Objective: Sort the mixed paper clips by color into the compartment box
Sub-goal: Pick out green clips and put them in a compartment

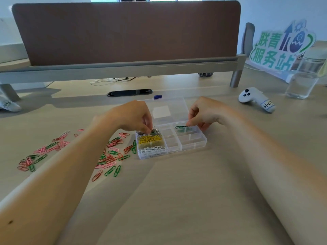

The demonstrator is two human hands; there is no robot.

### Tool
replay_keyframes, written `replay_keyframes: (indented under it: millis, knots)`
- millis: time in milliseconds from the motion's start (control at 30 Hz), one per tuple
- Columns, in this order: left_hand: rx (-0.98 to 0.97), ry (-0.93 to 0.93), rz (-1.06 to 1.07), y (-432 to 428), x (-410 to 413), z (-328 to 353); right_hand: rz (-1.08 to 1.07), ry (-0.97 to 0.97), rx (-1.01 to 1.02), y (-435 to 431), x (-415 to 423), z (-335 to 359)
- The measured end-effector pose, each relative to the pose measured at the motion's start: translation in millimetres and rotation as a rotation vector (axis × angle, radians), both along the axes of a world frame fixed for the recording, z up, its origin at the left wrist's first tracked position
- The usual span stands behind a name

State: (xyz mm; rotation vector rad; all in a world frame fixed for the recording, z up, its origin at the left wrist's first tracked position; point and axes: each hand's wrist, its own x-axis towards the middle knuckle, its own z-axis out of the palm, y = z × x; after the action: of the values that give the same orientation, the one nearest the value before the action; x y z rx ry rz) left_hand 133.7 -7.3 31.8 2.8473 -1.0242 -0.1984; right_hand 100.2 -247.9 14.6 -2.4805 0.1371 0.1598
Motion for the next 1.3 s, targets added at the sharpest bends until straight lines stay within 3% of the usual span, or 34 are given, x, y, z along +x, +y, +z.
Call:
replay_keyframes:
  millis: [133, 367, 700, 1000, 1300]
  knots:
    - [-0.057, 0.003, 0.006, 5, 2, 2, 0.001, 0.013, 0.009, 1, 0, 0]
    - [-0.331, 0.020, -0.036, -16, -4, 3, 0.008, 0.034, 0.043, 2, -2, 4]
    - [-0.387, -0.060, -0.069, -51, -3, -18, -0.011, -0.066, -0.047, 6, -5, 10]
    - [-0.456, -0.117, 0.122, 50, 2, 9, 0.178, -0.267, -0.009, 61, -4, 25]
    - [-0.417, -0.059, 0.322, 144, -12, 2, 0.453, -0.259, -0.005, 162, 7, 22]
